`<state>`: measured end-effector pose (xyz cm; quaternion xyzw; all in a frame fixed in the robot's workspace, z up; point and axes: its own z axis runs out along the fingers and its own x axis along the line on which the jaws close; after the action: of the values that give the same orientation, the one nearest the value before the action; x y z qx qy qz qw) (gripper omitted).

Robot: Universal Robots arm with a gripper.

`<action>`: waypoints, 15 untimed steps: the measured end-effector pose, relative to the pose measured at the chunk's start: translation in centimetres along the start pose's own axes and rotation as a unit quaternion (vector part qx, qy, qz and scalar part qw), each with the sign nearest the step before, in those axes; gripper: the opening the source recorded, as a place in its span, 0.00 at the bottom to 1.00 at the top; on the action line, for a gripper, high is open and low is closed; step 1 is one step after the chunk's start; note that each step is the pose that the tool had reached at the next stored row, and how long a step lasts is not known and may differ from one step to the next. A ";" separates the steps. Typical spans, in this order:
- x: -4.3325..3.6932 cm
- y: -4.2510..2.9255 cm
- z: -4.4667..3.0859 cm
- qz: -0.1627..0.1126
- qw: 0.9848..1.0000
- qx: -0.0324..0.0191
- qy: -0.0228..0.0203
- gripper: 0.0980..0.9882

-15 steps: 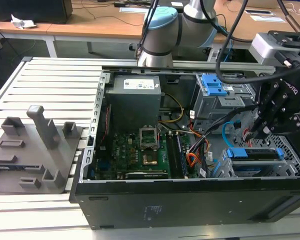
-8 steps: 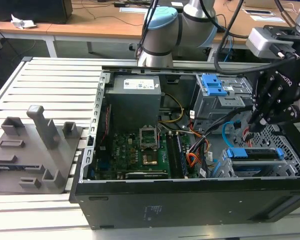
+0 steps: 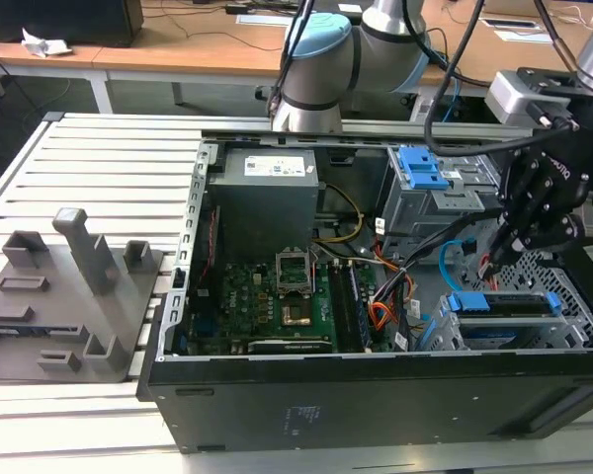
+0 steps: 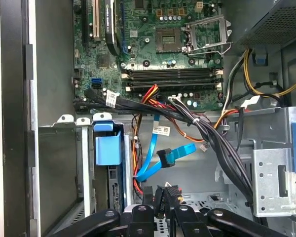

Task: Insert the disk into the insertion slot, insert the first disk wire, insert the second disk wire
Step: 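Insert the first disk wire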

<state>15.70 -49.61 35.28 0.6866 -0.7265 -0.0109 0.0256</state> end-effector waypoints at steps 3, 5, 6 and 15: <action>-0.02 0.03 -0.57 0.002 1.000 0.000 -0.007 0.16; -0.14 0.05 -0.67 0.007 1.000 0.000 -0.008 0.16; -0.17 0.05 -0.67 0.010 1.000 -0.001 -0.008 0.16; -0.25 -0.28 -0.12 0.029 1.000 -0.001 -0.006 0.15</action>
<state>16.00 -49.37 35.38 0.6648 -0.7465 -0.0150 0.0223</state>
